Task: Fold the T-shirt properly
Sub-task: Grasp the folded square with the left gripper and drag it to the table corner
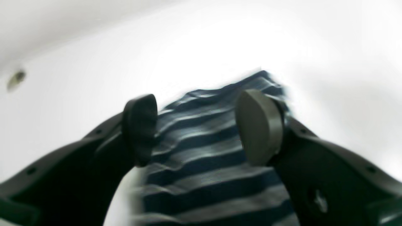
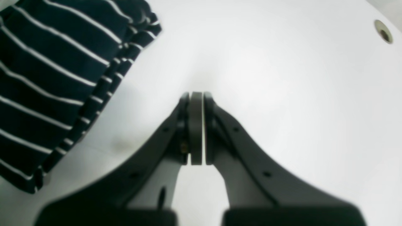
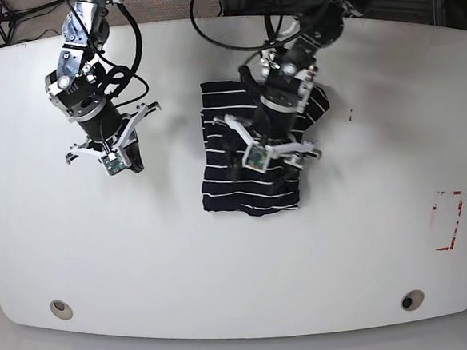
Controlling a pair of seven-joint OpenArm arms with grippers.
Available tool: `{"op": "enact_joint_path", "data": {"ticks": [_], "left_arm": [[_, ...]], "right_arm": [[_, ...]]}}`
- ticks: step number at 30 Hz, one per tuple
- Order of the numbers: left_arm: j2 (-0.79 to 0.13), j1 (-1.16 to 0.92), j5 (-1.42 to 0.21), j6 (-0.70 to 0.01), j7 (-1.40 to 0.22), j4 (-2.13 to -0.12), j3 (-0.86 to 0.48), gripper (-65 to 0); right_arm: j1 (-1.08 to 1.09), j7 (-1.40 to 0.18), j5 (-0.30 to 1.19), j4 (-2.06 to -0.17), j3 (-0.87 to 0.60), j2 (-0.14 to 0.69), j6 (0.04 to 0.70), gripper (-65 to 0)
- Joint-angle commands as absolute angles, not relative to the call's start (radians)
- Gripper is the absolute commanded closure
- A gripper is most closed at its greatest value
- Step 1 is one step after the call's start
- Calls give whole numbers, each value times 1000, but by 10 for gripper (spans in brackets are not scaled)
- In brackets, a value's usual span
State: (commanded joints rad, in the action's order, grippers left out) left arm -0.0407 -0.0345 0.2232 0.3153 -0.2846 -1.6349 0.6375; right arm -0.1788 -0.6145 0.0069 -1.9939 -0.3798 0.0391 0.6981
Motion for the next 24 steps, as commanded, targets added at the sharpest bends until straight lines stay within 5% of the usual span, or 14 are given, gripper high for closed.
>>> {"op": "enact_joint_path", "data": {"ticks": [13, 19, 24], "left_arm": [[-12, -28, 225, 315, -170, -1211, 593, -403], [-94, -76, 189, 294, -170, -1211, 493, -403], [-234, -131, 56, 176, -174, -1267, 392, -400]], "right_arm": [[-182, -615, 7, -1982, -403, 30, 698, -2], [-180, -615, 7, -1982, -403, 30, 698, -2], [-179, -615, 7, -1982, -401, 30, 698, -2]]}}
